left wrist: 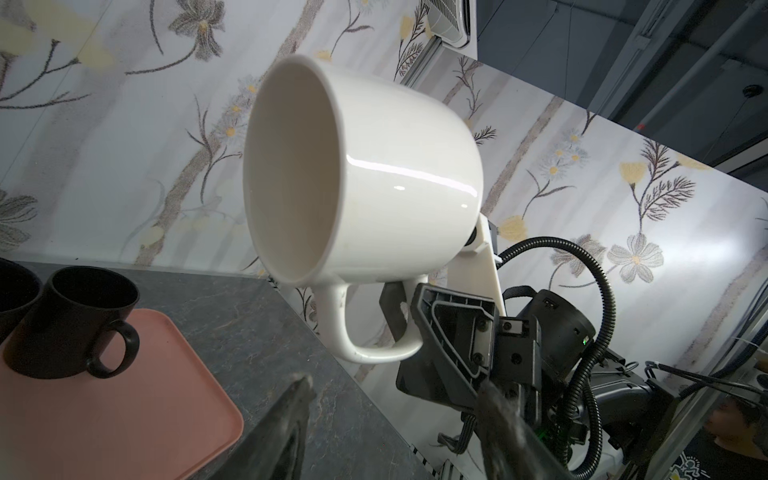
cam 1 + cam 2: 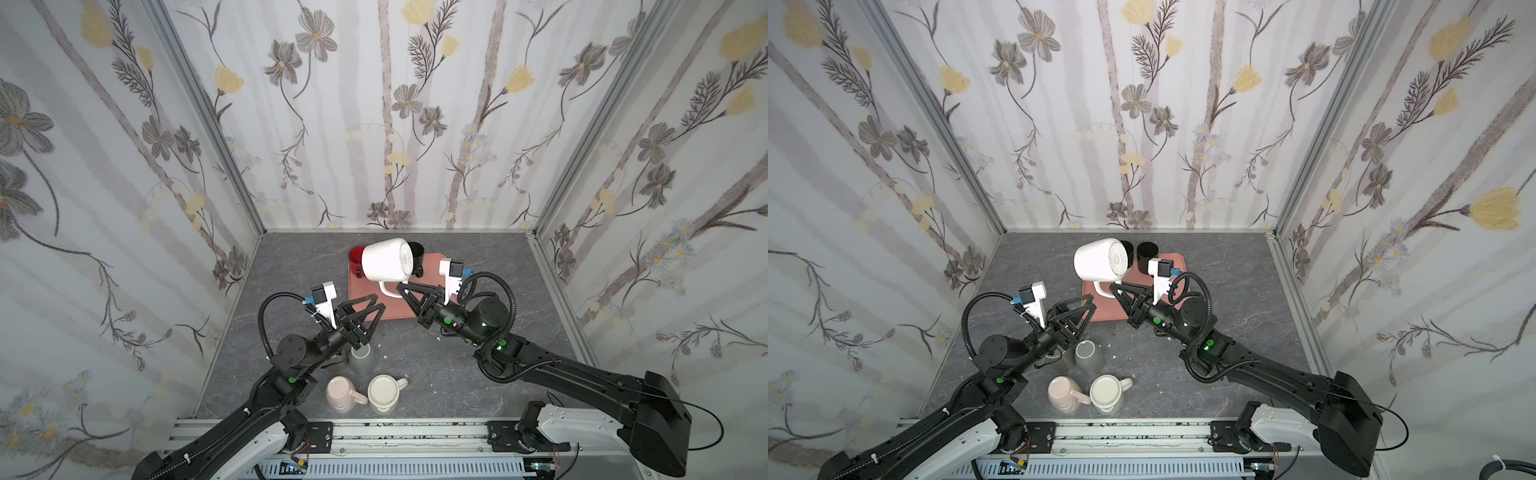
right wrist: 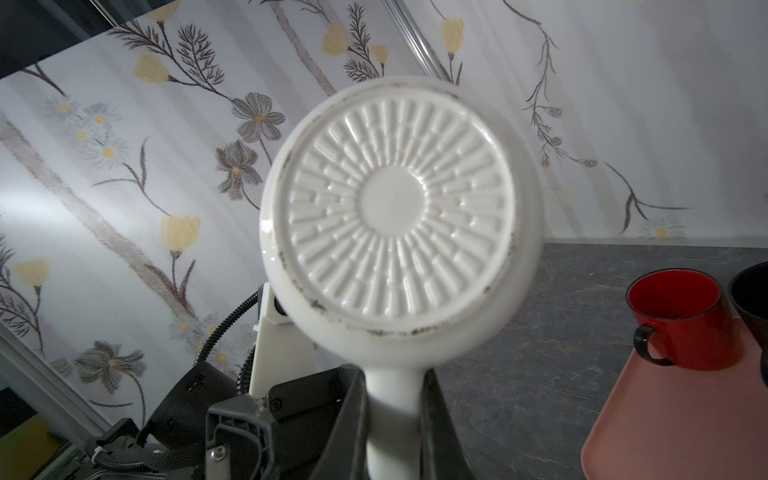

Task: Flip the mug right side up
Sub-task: 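Close the left gripper on the white mug's handle while the right gripper holds it, then set the white mug upright on the tray with left gripper while right withdraws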

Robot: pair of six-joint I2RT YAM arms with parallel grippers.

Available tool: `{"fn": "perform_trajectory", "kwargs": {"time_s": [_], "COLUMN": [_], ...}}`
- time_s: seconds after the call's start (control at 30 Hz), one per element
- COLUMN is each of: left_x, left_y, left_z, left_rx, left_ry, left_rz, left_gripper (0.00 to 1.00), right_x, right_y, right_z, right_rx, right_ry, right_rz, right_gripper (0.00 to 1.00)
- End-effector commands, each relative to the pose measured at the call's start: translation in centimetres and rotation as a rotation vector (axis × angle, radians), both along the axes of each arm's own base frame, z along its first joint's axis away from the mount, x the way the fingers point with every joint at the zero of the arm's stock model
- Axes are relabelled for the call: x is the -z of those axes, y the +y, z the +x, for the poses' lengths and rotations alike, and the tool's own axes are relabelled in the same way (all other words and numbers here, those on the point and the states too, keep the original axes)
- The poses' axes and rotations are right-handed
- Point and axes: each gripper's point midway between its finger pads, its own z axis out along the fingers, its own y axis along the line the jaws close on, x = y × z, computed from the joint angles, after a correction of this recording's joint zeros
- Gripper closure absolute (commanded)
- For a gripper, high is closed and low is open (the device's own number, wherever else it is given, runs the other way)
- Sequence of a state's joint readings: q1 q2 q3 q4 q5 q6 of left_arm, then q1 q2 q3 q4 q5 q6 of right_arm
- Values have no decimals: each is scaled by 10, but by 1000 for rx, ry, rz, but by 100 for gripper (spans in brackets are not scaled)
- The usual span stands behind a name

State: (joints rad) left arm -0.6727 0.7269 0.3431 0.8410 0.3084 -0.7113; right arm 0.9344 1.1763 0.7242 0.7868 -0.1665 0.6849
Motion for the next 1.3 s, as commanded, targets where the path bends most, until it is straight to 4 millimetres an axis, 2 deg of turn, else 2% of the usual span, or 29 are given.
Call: {"fn": "perform_trajectory", "kwargs": {"time_s": [0.0, 0.17, 0.27, 0.4, 0.53, 0.77, 0.9, 0.93, 1.03, 1.1, 1.27], "left_x": [-24, -26, -32, -37, -35, -31, -26, -24, -15, -5, 34], "left_y": [2, 4, 6, 5, 6, 6, 4, 4, 4, 5, 22], "left_z": [-8, -5, -9, -11, -10, -4, 6, 9, 19, 29, 57], "left_rx": [30, 21, 28, 40, 35, 4, -28, -43, -86, -135, -312], "left_ry": [-64, -64, -80, -92, -83, -56, -20, -7, 45, 97, 281], "left_rz": [-66, -74, -96, -99, -94, -73, -25, -13, 43, 100, 257], "left_gripper": [41, 49, 54, 68, 71, 97, 100, 100, 100, 100, 100], "right_x": [-45, -46, -39, -25, -16, -4, 4, 6, 16, 25, 41], "right_y": [-5, -2, 4, 9, 13, 20, 20, 19, 13, 6, -24], "right_z": [-22, -37, -39, -36, -33, -30, -26, -25, -18, -12, -1], "right_rx": [-92, -157, -174, -168, -168, -173, -149, -137, -78, -16, 137], "right_ry": [-90, -102, -78, -45, -20, 11, 23, 27, 43, 56, 67], "right_rz": [176, 209, 189, 164, 144, 107, 67, 60, 14, -32, -100], "right_gripper": [100, 100, 100, 100, 100, 100, 99, 93, 61, 47, 41]}}
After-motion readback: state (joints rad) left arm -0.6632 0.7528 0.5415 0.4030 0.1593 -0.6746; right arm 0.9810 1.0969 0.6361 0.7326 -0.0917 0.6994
